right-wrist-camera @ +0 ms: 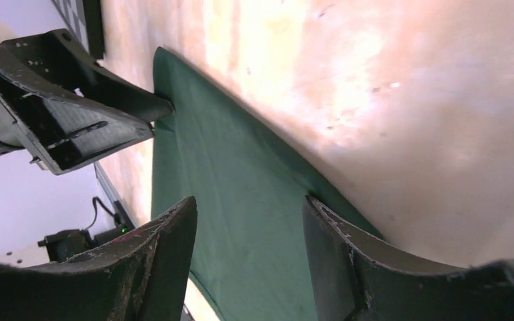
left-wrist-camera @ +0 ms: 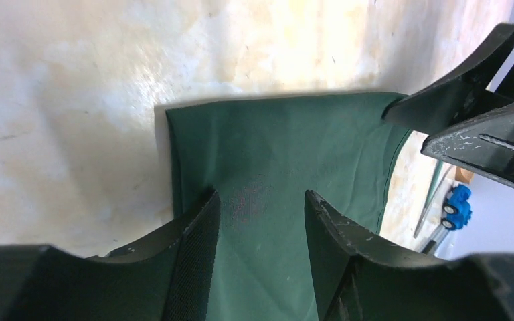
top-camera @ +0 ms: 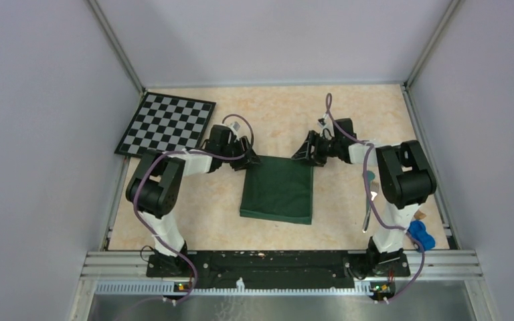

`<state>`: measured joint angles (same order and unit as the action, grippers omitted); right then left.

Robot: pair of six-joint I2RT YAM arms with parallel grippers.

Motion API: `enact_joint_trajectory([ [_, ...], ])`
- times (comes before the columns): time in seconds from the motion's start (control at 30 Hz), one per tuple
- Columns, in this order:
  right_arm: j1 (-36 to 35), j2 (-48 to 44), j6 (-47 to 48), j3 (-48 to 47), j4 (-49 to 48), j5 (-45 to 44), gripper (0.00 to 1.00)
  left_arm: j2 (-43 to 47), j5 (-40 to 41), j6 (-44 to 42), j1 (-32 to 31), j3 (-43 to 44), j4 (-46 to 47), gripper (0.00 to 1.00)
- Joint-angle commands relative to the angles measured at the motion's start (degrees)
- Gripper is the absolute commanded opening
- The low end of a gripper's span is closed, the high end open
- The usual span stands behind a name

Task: Fold the napkin into a case and place the utensils inside
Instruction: Smooth out the square-folded napkin at the center of the board.

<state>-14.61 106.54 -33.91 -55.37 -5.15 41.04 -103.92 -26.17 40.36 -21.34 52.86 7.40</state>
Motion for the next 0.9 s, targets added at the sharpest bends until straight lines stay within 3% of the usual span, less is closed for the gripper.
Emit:
enact_joint_trajectory([
  [0.0,3.2,0.7,3.6,1.9,-2.9,0.7,0.59,-0.4,3.4,-1.9,1.1,-2.0,4.1,0.55],
  [0.2,2.9,2.0,7.2,-1.2,-0.8,3.1,0.59,5.7,5.0,-2.7,1.1,-8.9,2.6,0.56],
  [0.43,-2.8,-9.4,11.3,-5.6,17.5,-8.3,0.60,22.8,-3.2,-3.8,0.9,-10.8,-3.4,0.78],
  [0.63,-3.3,-27.7,3.5,9.3,21.4,-12.2,0.56,33.3,-5.0,-5.2,0.9,-16.9,-12.4,0.86],
  [0.73,-3.3,-34.0,-0.6,17.5,21.6,-9.0,0.51,36.7,-5.7,-4.2,0.6,-21.6,-13.6,0.88],
  [0.87,-3.3,-39.2,-3.5,25.7,21.0,-6.5,0.45,39.7,-1.7,-4.4,-0.2,-25.9,-14.0,0.82],
])
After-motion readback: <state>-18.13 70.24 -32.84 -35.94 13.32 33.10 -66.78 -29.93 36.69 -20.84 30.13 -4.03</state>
